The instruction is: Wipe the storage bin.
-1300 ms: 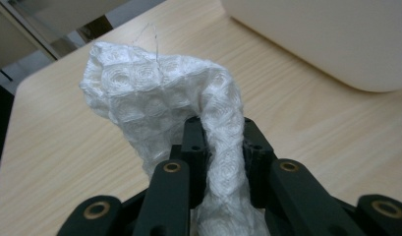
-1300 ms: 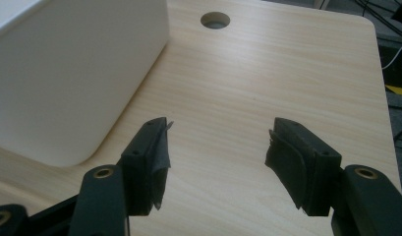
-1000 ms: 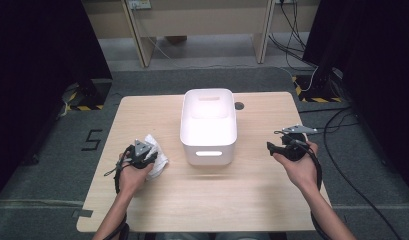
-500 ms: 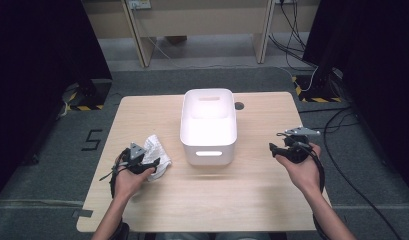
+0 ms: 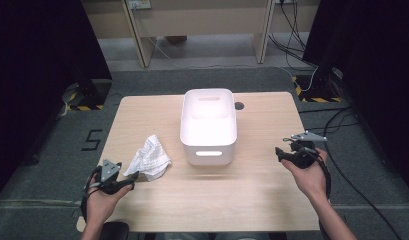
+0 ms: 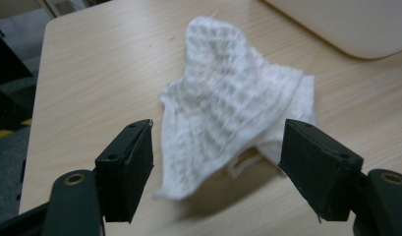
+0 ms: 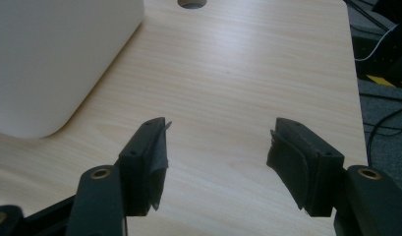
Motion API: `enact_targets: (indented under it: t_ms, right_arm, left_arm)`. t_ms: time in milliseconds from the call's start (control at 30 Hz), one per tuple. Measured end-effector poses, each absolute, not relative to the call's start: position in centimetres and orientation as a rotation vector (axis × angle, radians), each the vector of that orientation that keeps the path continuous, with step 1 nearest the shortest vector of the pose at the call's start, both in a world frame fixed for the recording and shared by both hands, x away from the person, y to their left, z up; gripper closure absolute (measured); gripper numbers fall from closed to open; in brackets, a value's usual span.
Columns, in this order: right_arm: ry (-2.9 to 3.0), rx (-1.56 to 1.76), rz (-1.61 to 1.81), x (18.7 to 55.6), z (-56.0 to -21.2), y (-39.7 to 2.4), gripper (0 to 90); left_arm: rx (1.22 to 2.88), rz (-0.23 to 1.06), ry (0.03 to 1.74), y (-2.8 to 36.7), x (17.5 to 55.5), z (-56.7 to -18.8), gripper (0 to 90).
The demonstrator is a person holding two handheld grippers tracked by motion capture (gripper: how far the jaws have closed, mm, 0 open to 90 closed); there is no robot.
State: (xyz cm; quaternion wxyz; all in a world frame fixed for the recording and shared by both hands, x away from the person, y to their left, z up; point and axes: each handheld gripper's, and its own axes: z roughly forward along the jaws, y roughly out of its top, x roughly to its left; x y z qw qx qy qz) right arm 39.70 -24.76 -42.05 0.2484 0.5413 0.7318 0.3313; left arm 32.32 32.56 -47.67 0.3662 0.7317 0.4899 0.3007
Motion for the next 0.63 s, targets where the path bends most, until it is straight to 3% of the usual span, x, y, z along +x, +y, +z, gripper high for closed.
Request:
enact_targets:
  t_ms: [200, 633]
  right_arm:
    - [1.996, 1.479, 0.888, 38.9, -42.9, -25.2, 38.9]
    - [2.007, 1.456, 0.875, 39.0, -43.8, -24.7, 38.3]
  left_arm:
    - [1.772, 0.733, 1.34, 34.3, 30.3, -50.2, 29.8]
    - [1.751, 0.805, 1.24, 33.3, 30.3, -51.1, 33.4]
